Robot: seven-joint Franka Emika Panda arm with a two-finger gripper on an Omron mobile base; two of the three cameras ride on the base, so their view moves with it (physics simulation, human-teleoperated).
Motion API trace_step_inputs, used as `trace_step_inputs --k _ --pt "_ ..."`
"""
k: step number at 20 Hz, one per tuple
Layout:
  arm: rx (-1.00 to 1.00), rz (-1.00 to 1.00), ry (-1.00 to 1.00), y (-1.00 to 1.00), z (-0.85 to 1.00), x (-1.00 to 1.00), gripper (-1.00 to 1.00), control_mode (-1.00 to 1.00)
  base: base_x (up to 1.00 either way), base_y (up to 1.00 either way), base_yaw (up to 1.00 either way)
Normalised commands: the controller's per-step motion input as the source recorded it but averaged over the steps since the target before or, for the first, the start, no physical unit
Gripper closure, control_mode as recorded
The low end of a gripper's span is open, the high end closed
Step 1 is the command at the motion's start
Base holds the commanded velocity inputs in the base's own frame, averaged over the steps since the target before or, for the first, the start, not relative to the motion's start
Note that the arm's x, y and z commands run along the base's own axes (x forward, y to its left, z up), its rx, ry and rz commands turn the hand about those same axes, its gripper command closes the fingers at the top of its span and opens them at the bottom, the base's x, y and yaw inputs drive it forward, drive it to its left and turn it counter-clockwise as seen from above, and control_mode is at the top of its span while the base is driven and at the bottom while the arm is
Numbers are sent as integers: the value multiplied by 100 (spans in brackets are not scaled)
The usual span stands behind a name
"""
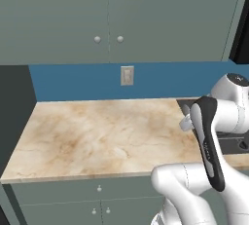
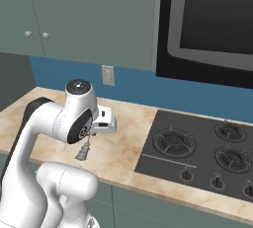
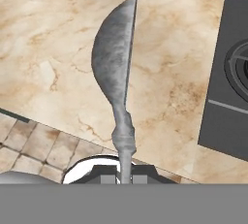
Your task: Take the fork and place it on the left side of the plate. Then take the spoon and place it on the right side of the plate. Make sure they're directly next to the plate.
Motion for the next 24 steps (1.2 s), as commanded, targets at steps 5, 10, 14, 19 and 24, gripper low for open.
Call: trace_step_inputs --k 5,10,14,19,24 --pt "0 0 0 0 0 0 100 100 0 0 0" --pt "0 0 0 0 0 0 100 100 -72 -1 -4" --pt "0 0 0 0 0 0 100 100 -100 -1 -20" --pt "0 0 0 0 0 0 100 100 -91 0 -52" --pt "0 0 0 0 0 0 100 100 -25 17 -81"
